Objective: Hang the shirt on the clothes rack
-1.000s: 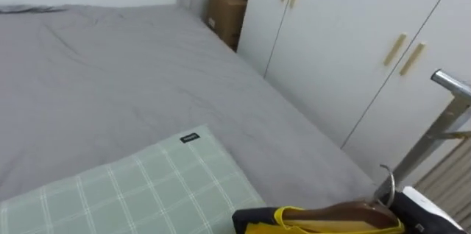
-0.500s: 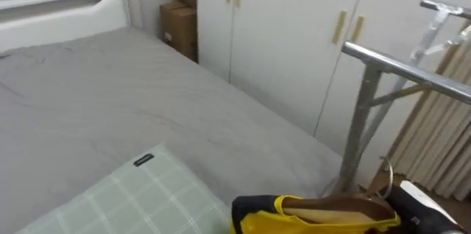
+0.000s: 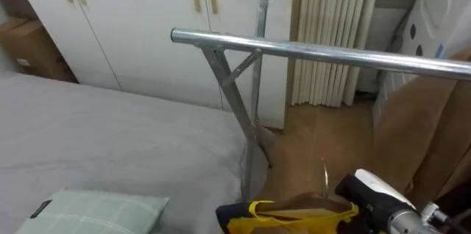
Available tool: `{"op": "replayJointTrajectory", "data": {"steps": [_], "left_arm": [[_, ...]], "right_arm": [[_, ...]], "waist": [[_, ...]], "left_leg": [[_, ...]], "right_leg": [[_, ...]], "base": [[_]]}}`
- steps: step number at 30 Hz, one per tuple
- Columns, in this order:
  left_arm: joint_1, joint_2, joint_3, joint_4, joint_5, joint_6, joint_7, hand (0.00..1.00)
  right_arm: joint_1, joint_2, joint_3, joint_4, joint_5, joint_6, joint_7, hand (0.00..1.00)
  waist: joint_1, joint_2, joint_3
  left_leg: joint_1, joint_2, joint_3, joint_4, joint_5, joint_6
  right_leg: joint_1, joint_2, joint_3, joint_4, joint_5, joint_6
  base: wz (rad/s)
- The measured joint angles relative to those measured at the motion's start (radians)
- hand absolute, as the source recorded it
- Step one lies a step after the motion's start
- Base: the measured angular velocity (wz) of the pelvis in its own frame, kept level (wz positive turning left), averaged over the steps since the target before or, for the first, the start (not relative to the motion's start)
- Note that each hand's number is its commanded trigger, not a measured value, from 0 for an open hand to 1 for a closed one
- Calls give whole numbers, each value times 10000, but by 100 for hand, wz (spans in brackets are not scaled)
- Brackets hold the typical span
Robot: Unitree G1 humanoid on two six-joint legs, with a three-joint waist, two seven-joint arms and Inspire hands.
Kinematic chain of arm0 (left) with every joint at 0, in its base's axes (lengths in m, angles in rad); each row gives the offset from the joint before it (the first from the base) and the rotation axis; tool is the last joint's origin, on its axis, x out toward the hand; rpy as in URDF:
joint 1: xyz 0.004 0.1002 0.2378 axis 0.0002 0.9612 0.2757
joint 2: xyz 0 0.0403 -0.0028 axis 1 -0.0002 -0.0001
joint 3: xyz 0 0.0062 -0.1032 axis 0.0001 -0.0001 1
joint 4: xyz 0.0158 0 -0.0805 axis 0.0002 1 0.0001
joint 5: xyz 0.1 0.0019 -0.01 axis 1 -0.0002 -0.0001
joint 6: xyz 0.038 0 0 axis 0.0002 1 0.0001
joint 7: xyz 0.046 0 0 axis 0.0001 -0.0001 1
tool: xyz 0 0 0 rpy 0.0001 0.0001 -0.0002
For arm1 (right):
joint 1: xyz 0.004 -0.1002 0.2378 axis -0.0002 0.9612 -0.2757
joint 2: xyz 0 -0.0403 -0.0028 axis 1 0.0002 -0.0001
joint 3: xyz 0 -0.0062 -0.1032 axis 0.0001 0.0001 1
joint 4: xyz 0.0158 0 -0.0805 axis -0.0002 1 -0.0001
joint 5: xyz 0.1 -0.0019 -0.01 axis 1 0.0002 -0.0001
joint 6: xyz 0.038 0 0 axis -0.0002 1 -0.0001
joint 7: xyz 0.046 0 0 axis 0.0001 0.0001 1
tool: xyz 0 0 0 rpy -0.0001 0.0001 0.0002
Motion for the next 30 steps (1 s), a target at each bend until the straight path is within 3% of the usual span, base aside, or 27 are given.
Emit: {"op": "replayJointTrajectory", "data": {"steps": [1,2,3,4,5,6,7,8,9,10,11,13,14,16,19,23,30], "left_arm": [[0,-10,-220,-269,1,126,0,0],[2,-25,-444,-367,49,194,-3,0],[-2,-46,-536,-441,199,211,-9,0],[-2,-96,-573,-475,444,218,-9,0],[4,-110,-709,-464,582,292,-10,0],[23,-62,-685,-469,631,305,-7,0],[12,-38,-620,-504,648,211,18,0],[-126,-135,-536,-599,656,53,76,0],[-403,-290,-481,-569,644,-465,119,0],[-509,-360,-459,-528,623,-798,196,0],[-682,-401,-445,-442,553,-1389,305,0],[-938,-416,-424,-444,334,-1799,561,0],[-1011,-445,-488,-366,12,-2077,721,0],[-1010,-471,-582,-326,-322,-2381,764,0],[-959,-452,-584,-3,-720,-2869,1142,0],[-574,-458,-583,147,-1827,-3239,1501,0],[-452,-542,-724,307,-1910,-3701,1635,0]], "right_arm": [[74,4,-1,-254,0,22,42,100],[105,82,0,-474,-9,21,45,100],[79,89,-6,-627,-12,16,35,100],[37,91,5,-772,44,-72,2,100],[113,127,9,-755,-12,-31,-50,100],[146,208,19,-755,-49,13,-47,100],[154,503,136,-682,-151,273,-7,100],[130,581,277,-713,-116,358,157,100],[22,555,277,-741,-67,360,357,100],[-16,537,260,-775,-55,361,418,100],[-47,534,218,-834,-29,361,480,100],[-41,523,190,-837,72,399,496,100],[-40,497,116,-948,199,408,553,100],[-46,470,39,-1351,176,411,712,100],[-106,470,-237,-1874,198,405,1049,100],[-336,467,-252,-1961,311,401,1136,100],[-464,477,-249,-1981,728,319,1134,100]], "waist": [[47,-4,2],[188,101,-2],[421,197,20],[532,110,84],[496,17,117],[490,-205,172],[456,-270,183],[327,-269,165],[367,-296,141],[396,-190,50],[360,-309,21],[299,-579,-142],[323,-600,-165],[324,-537,-166],[319,-540,-174],[339,-528,-183],[371,-523,-194]], "left_leg": [[89,73,299,-164,-5,3],[174,310,576,-255,-79,52],[148,475,648,-218,-296,23],[-62,420,833,400,-766,-37],[-243,303,844,1370,-1359,-57],[-310,203,866,1830,-1661,-128],[-354,300,862,2627,-2171,-310],[-250,524,820,2700,-2336,-417],[-191,656,811,2544,-2334,-425],[-138,753,844,2411,-2314,-460],[-7,874,935,2174,-2288,-507],[383,1034,1465,1885,-2270,-590],[669,1147,1800,1728,-2329,-645],[1034,1284,2123,1546,-2488,-674],[1371,1299,2391,1248,-2497,-673],[1592,1292,2366,1029,-2495,-671],[1803,1282,2177,699,-2489,-671]], "right_leg": [[48,115,249,-153,54,88],[2,128,-20,-59,-66,242],[-388,4,-906,713,-538,101],[-1349,-1264,-2488,2884,-1511,-81],[-1778,-2657,-2480,3970,-2222,589],[-1851,-3230,-2248,3835,-2218,925],[-1805,-3390,-2380,3919,-2201,878],[-1591,-2975,-2190,3705,-2212,827],[-1472,-2652,-1947,3312,-1916,739],[-1409,-2529,-1861,3079,-1704,640],[-1302,-2328,-1828,2705,-1410,531],[-1206,-2104,-1634,2399,-1169,468],[-1039,-2069,-1954,2270,-1011,404],[-842,-1999,-2384,1955,-824,336],[-736,-1895,-2383,1718,-683,330],[-685,-1824,-2325,1572,-660,334],[-467,-1806,-2458,1296,-650,347]], "base": [[-9],[-35],[-57],[-39],[-16],[-7],[-27],[-66],[-75],[-97],[-86],[-90],[-86],[-84],[-42],[-15],[2]]}}
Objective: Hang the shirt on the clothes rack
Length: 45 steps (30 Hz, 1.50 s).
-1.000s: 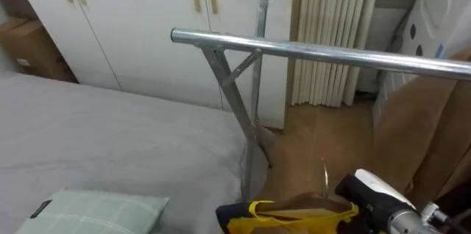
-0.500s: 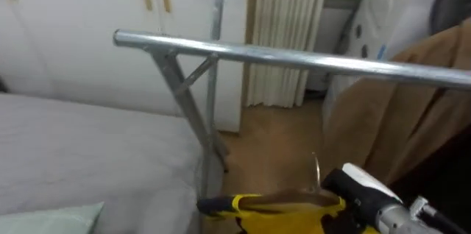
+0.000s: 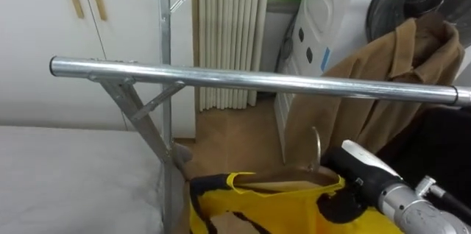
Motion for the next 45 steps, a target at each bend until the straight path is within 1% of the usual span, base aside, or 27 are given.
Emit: {"op": "replayJointTrajectory", "data": {"steps": [4,7,9,15,18,22,25,28,31,40,45], "left_arm": [[-27,-148,-29,10,5,-245,91,0],[-30,-188,-107,10,5,-340,90,0],[-32,-216,-187,10,4,-384,90,0],[-34,-267,-183,-7,7,-398,80,0],[-33,-267,-181,-27,8,-397,81,0],[-25,-268,-179,-36,12,-396,75,0],[-24,-273,-176,-102,15,-396,62,0],[-23,-273,-178,-168,14,-396,51,0],[-40,-271,-180,-211,7,-397,52,0],[-165,-274,-184,-209,8,-397,-325,0],[-188,-278,-185,-221,11,-397,-622,0]], "right_arm": [[-15,1,-1,-268,266,0,0,100],[-15,2,-7,-534,414,-27,1,100],[-15,2,-8,-629,469,-124,1,100],[-15,6,-16,-807,696,-152,2,100],[-16,15,-26,-1112,703,-180,33,100],[-26,15,-54,-1113,701,-183,33,100],[-26,15,-157,-1207,698,-182,97,100],[-26,15,-319,-1414,698,-182,102,100],[-27,13,-391,-1588,698,-182,98,100],[-239,17,-391,-1596,599,-182,100,100],[-605,17,-392,-1594,609,-182,89,100]], "waist": [[-53,-12,-3],[-65,-19,0],[-73,-26,2],[-74,-35,2],[-50,-17,6],[-62,10,17],[-61,17,14],[-64,54,32],[-87,87,24],[-72,31,25],[-71,-111,56]], "left_leg": [[64,1,10,-88,1,0],[71,10,8,-97,3,0],[72,10,2,-98,3,0],[46,17,5,-98,5,0],[80,21,5,-101,5,0],[119,27,-3,-117,5,-1],[124,25,-2,-121,5,0],[181,31,-3,-121,5,-1],[216,40,-3,-122,5,-1],[211,41,-3,-124,5,-1],[214,40,-3,-121,5,0]], "right_leg": [[141,0,-52,-133,14,20],[217,-4,-116,-260,44,22],[229,-7,-119,-266,45,23],[260,-7,-130,-405,96,31],[305,-2,-126,-439,99,31],[414,-2,-131,-582,142,51],[423,-2,-128,-585,152,55],[520,1,-126,-649,152,54],[594,7,-127,-726,185,60],[591,6,-149,-713,193,61],[590,7,-148,-728,223,55]], "base": [[0],[0],[0],[0],[0],[0],[0],[0],[0],[0],[0]]}}
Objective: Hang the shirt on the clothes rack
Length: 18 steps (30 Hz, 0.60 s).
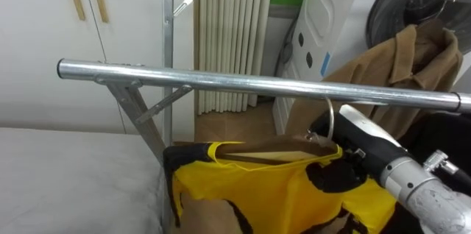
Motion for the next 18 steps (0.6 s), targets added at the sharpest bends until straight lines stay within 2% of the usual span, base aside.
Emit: {"op": "replayJointTrajectory", "data": {"steps": [7,14,18], "left_arm": [[7,3,6,-146,0,1,-181,0],[-104,-17,4,-294,13,65,-128,0],[-72,-15,7,-526,65,113,-129,0]], "right_arm": [[-104,8,-18,-1,17,0,-93,100],[-114,6,-41,17,1097,26,-147,100],[-284,3,-57,593,1745,28,-242,100]], "waist": [[10,-61,9],[35,-34,7],[54,-31,8]], "left_leg": [[-13,-2,1,1,0,0],[-65,8,-163,0,3,1],[-51,22,-214,0,3,1]], "right_leg": [[-7,2,5,-27,36,8],[-23,7,-22,-46,36,8],[23,5,-97,-51,38,5]], "base": [[0],[2],[5]]}}
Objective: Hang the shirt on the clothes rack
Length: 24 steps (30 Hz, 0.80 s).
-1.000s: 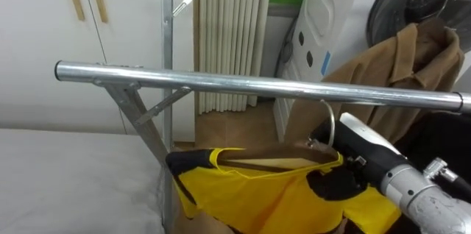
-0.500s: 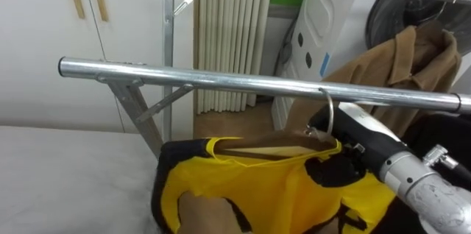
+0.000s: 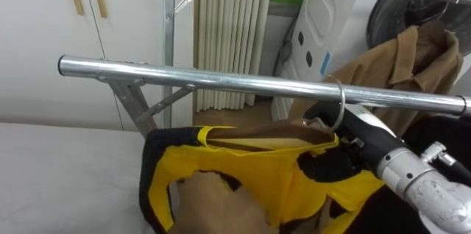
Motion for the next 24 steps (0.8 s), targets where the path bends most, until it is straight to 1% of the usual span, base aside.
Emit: {"op": "replayJointTrajectory", "data": {"steps": [2,3,5,7,9,12,15,18,24], "left_arm": [[6,4,3,9,35,83,2,0],[2,3,10,35,42,106,3,0],[-13,2,97,60,43,148,0,0],[-16,0,110,49,-16,191,-10,0],[-22,-13,110,32,-33,274,-8,0],[-40,-45,110,36,-29,405,-17,0],[-35,-55,131,36,5,454,-28,0],[-97,-56,164,24,29,642,-55,0],[-148,-37,219,24,50,705,-171,0]], "right_arm": [[0,6,-2,257,119,12,-118,100],[0,0,-25,387,267,12,-174,100],[3,3,-153,891,781,19,-376,100],[-1,5,-249,1319,1215,19,-507,100],[-160,32,-283,2263,1891,19,-767,100],[-221,98,-276,3173,2174,22,-993,100],[-273,112,-284,3615,2216,22,-1125,100],[-713,114,-283,4377,2727,21,-1324,100],[-1304,119,-280,5226,2771,19,-1398,100]], "waist": [[0,18,4],[2,21,-7],[164,27,-5],[206,33,-9],[237,30,-12],[268,36,-14],[284,58,-22],[245,108,-44],[248,172,-52]], "left_leg": [[40,13,-25,1,0,0],[50,19,-20,1,0,0],[41,46,-23,4,0,0],[35,60,-61,11,1,-3],[50,77,-132,11,8,-15],[42,94,-238,8,20,-36],[40,100,-258,5,28,-48],[68,101,-271,7,28,-48],[163,101,-292,21,28,-48]], "right_leg": [[126,0,-49,-105,3,-5],[155,-1,-59,-141,8,-11],[151,5,-115,-160,29,-34],[150,7,-145,-163,29,-34],[155,7,-208,-164,33,-41],[169,10,-289,-165,38,-49],[166,13,-303,-167,38,-51],[188,10,-339,-169,46,-63],[295,5,-360,-174,47,-65]], "base": [[7],[5],[0],[3],[7],[7],[0],[0],[0]]}}
